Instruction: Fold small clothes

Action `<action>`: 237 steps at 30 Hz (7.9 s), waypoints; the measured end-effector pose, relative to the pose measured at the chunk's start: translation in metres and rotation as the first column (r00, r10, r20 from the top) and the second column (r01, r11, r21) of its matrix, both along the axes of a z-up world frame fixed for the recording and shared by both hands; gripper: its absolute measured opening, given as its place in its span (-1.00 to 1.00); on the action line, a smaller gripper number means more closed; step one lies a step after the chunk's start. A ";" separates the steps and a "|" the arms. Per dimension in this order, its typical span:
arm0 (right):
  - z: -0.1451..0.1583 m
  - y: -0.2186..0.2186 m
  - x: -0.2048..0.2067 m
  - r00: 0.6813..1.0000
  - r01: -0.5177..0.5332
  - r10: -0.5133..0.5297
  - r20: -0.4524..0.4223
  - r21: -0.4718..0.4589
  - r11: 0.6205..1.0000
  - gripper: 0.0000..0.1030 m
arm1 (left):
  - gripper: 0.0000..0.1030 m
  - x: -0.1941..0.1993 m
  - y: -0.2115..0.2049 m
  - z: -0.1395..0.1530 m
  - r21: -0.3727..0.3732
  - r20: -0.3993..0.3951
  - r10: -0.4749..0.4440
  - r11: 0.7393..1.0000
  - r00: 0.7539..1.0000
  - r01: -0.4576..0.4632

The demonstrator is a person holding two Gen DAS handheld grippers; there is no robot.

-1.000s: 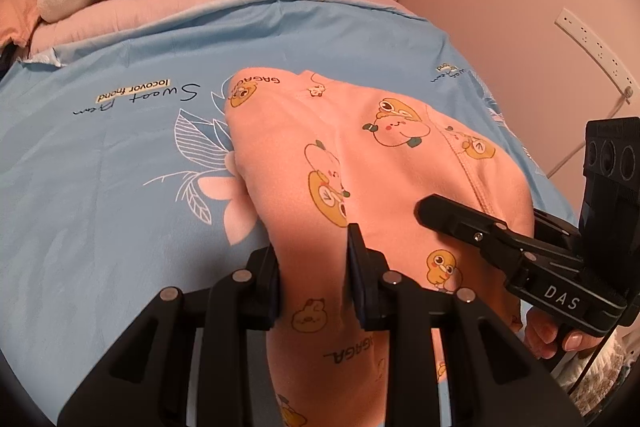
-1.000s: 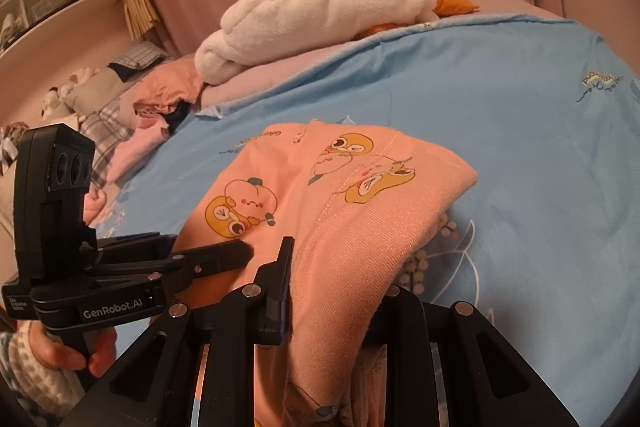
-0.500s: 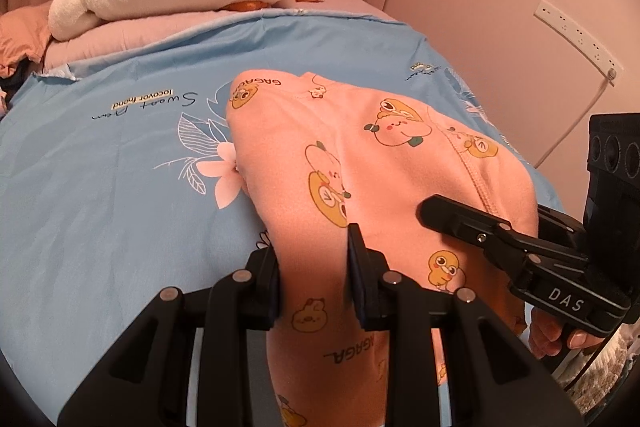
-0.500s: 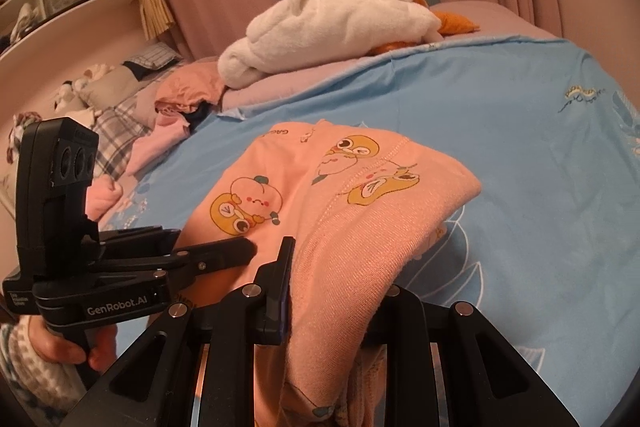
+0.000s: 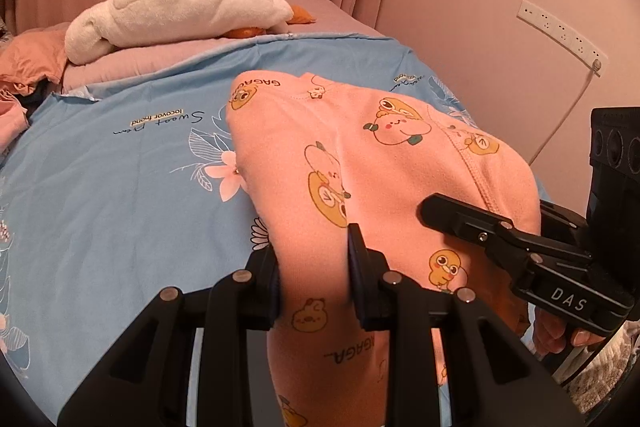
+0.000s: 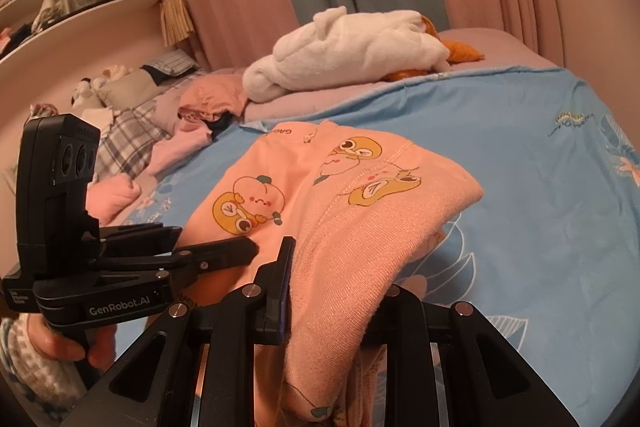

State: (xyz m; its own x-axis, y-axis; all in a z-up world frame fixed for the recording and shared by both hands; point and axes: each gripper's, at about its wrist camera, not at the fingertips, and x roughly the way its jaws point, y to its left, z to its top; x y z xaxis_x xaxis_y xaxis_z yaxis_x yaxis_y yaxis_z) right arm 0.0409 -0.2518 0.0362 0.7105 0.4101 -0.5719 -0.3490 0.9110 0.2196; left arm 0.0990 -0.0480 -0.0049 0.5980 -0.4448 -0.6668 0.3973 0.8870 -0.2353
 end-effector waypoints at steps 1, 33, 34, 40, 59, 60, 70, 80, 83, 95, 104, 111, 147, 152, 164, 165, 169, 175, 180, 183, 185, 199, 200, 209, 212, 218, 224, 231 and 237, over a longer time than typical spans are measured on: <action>0.001 0.000 -0.003 1.000 -0.001 0.001 0.004 -0.001 1.000 -0.51 | -0.47 -0.003 0.000 0.002 0.002 0.005 0.002 1.000 1.000 -0.002; 0.035 0.023 -0.053 0.990 -0.066 0.071 0.121 -0.046 0.997 -0.50 | -0.46 -0.063 0.026 0.043 0.000 0.107 0.058 0.998 0.993 -0.058; 0.036 0.024 -0.054 0.989 -0.069 0.074 0.124 -0.048 0.996 -0.50 | -0.46 -0.063 0.027 0.044 0.000 0.109 0.059 0.998 0.992 -0.059; 0.039 0.028 -0.057 0.986 -0.082 0.090 0.141 -0.057 0.995 -0.51 | -0.46 -0.070 0.034 0.048 -0.004 0.125 0.071 0.997 0.990 -0.071; 0.048 0.047 -0.061 0.974 -0.128 0.143 0.175 -0.090 0.988 -0.50 | -0.46 -0.085 0.052 0.057 -0.010 0.147 0.110 0.994 0.983 -0.110; 0.048 0.048 -0.061 0.973 -0.131 0.146 0.176 -0.092 0.987 -0.50 | -0.46 -0.085 0.053 0.057 -0.009 0.148 0.113 0.994 0.983 -0.112; 0.049 0.060 -0.060 0.969 -0.154 0.171 0.176 -0.108 0.982 -0.50 | -0.46 -0.089 0.059 0.056 -0.011 0.140 0.143 0.990 0.980 -0.143; 0.045 0.074 -0.050 0.969 -0.173 0.191 0.158 -0.123 0.977 -0.51 | -0.46 -0.076 0.069 0.049 -0.015 0.116 0.168 0.986 0.979 -0.167; 0.042 0.077 -0.047 0.968 -0.181 0.199 0.151 -0.125 0.976 -0.51 | -0.46 -0.073 0.073 0.044 -0.014 0.108 0.177 0.984 0.978 -0.176; 0.034 0.096 -0.032 0.968 -0.205 0.222 0.114 -0.145 0.968 -0.51 | -0.46 -0.055 0.091 0.028 -0.021 0.073 0.208 0.978 0.975 -0.207; 0.028 0.109 -0.022 0.967 -0.219 0.236 0.098 -0.154 0.963 -0.50 | -0.46 -0.042 0.103 0.019 -0.025 0.062 0.221 0.975 0.973 -0.220; 0.022 0.117 -0.015 0.966 -0.228 0.244 0.088 -0.159 0.961 -0.50 | -0.46 -0.033 0.109 0.012 -0.018 0.050 0.232 0.973 0.971 -0.232; -0.006 0.158 0.039 0.962 -0.259 0.270 0.035 -0.183 0.948 -0.50 | -0.45 0.031 0.145 -0.027 0.021 -0.001 0.265 0.964 0.964 -0.265; -0.010 0.161 0.048 0.962 -0.263 0.273 0.027 -0.182 0.947 -0.50 | -0.45 0.039 0.148 -0.033 0.026 -0.010 0.271 0.962 0.962 -0.271; -0.025 0.167 0.063 0.962 -0.271 0.275 -0.004 -0.182 0.945 -0.50 | -0.45 0.058 0.154 -0.049 0.041 -0.044 0.277 0.960 0.960 -0.276; -0.026 0.168 0.064 0.962 -0.271 0.275 -0.007 -0.182 0.945 -0.50 | -0.45 0.059 0.154 -0.050 0.042 -0.047 0.278 0.960 0.960 -0.276; -0.031 0.169 0.070 0.961 -0.273 0.275 -0.016 -0.180 0.945 -0.50 | -0.45 0.066 0.156 -0.055 0.043 -0.060 0.280 0.960 0.958 -0.278; -0.038 0.172 0.076 0.961 -0.276 0.275 -0.032 -0.182 0.944 -0.50 | -0.45 0.074 0.158 -0.062 0.046 -0.080 0.279 0.960 0.957 -0.276; -0.043 0.175 0.082 0.960 -0.280 0.277 -0.043 -0.185 0.942 -0.50 | -0.45 0.080 0.160 -0.068 0.050 -0.093 0.283 0.959 0.955 -0.279; -0.046 0.177 0.085 0.959 -0.283 0.279 -0.049 -0.185 0.941 -0.50 | -0.45 0.083 0.162 -0.071 0.054 -0.100 0.287 0.958 0.953 -0.283; -0.048 0.179 0.088 0.958 -0.286 0.281 -0.054 -0.185 0.940 -0.50 | -0.45 0.085 0.163 -0.073 0.056 -0.105 0.291 0.956 0.951 -0.286; -0.063 0.184 0.102 0.954 -0.298 0.286 -0.096 -0.172 0.939 -0.50 | -0.44 0.101 0.170 -0.091 0.078 -0.163 0.293 0.956 0.942 -0.284; -0.065 0.185 0.103 0.953 -0.299 0.285 -0.104 -0.171 0.939 -0.50 | -0.44 0.103 0.170 -0.093 0.079 -0.170 0.293 0.956 0.941 -0.283; -0.081 0.185 0.113 0.949 -0.299 0.274 -0.159 -0.167 0.939 -0.50 | -0.44 0.109 0.170 -0.107 0.098 -0.209 0.293 0.956 0.933 -0.278; -0.085 0.185 0.114 0.947 -0.300 0.272 -0.168 -0.166 0.940 -0.50 | -0.43 0.110 0.169 -0.110 0.104 -0.222 0.292 0.956 0.930 -0.276; -0.088 0.183 0.118 0.946 -0.298 0.268 -0.184 -0.160 0.941 -0.50 | -0.38 0.111 0.170 -0.113 0.103 -0.232 0.295 0.955 0.927 -0.278; -0.092 0.180 0.120 0.946 -0.290 0.258 -0.197 -0.152 0.945 -0.50 | -0.35 0.111 0.171 -0.114 0.109 -0.231 0.295 0.955 0.927 -0.277; -0.100 0.171 0.124 0.945 -0.265 0.232 -0.231 -0.123 0.956 -0.50 | -0.26 0.113 0.172 -0.116 0.115 -0.231 0.298 0.954 0.926 -0.278; -0.104 0.166 0.126 0.944 -0.251 0.219 -0.248 -0.103 0.963 -0.50 | -0.11 0.113 0.173 -0.117 0.129 -0.228 0.312 0.948 0.922 -0.289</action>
